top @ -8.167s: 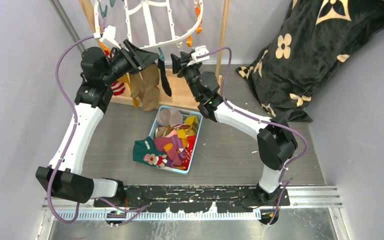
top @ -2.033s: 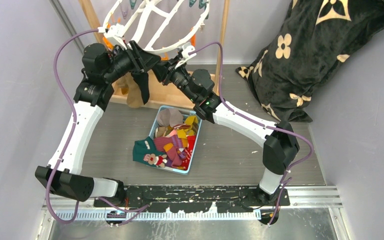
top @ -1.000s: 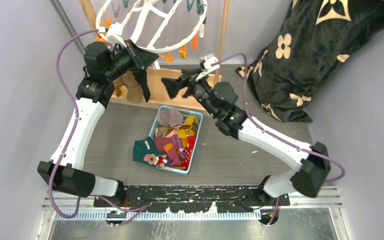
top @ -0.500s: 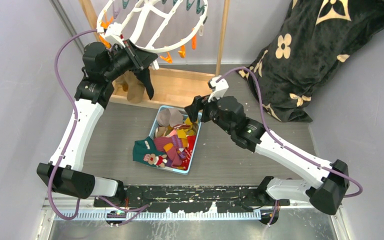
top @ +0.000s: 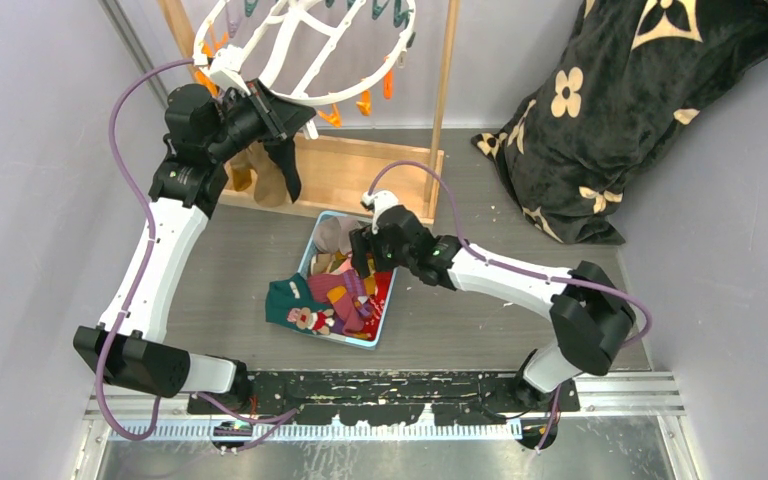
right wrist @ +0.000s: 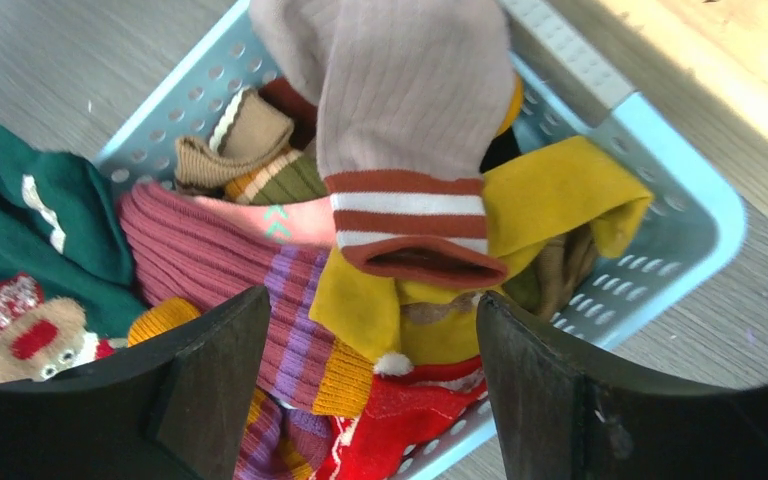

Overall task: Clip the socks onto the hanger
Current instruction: Pick up the sock from the bin.

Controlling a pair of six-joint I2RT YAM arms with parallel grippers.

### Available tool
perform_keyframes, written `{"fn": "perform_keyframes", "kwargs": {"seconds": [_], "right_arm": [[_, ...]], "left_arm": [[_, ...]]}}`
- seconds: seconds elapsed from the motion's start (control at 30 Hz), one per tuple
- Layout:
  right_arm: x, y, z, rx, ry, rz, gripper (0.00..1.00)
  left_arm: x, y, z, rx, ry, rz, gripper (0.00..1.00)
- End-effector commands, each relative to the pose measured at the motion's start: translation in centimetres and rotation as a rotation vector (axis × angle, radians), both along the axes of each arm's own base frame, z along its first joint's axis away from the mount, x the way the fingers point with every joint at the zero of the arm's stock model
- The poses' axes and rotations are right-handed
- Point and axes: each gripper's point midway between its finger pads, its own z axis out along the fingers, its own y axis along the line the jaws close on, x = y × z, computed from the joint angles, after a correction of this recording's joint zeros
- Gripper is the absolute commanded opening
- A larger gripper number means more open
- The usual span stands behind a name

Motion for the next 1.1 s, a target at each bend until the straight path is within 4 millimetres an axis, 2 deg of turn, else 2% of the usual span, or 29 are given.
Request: {"fn": "perform_keyframes", "kwargs": {"seconds": [0.0, 0.17, 0.33, 0.43, 0.5, 0.57, 0.67, 0.87, 1.07], "right_arm": [[0.3, 2.3, 2.4, -0.007, -0.11, 0.086, 0.81], [0.7, 1.8, 2.0, -0.048, -0.143, 0.085, 0.79], [1.4, 1.2, 2.7, -0.062, -0.158, 0.036, 0.76], [1.3, 2.0, 4.5, 0.075, -0.078, -0.072, 0.76], [1.1, 2.7, 5.7, 0.211, 0.014, -0.176, 0.7], [0.7, 3.2, 6.3, 0.311, 0.095, -0.272, 0.65], [0.5, 3.8, 6.2, 0.404, 0.17, -0.368, 0.67], [1.0, 3.9, 6.3, 0.502, 0.254, -0.516, 0.62], [1.3, 3.4, 6.2, 0.494, 0.284, -0.594, 0.6]], "left_arm": [[-1.6, 0.8, 4.3, -0.029, -0.121, 0.015, 0.01], [-1.6, 0.7, 4.2, -0.032, -0.117, 0.011, 0.0], [-1.5, 0.7, 4.2, -0.032, -0.118, 0.011, 0.0], [-1.5, 0.6, 4.3, -0.035, -0.118, 0.01, 0.0], [-1.5, 0.7, 4.3, -0.033, -0.119, 0.012, 0.0], [-1.5, 0.7, 4.3, -0.029, -0.122, 0.013, 0.0], [-1.6, 0.7, 4.2, -0.026, -0.123, 0.014, 0.0], [-1.5, 0.7, 4.2, -0.026, -0.122, 0.013, 0.0], [-1.6, 0.8, 4.2, -0.027, -0.122, 0.014, 0.0]]}}
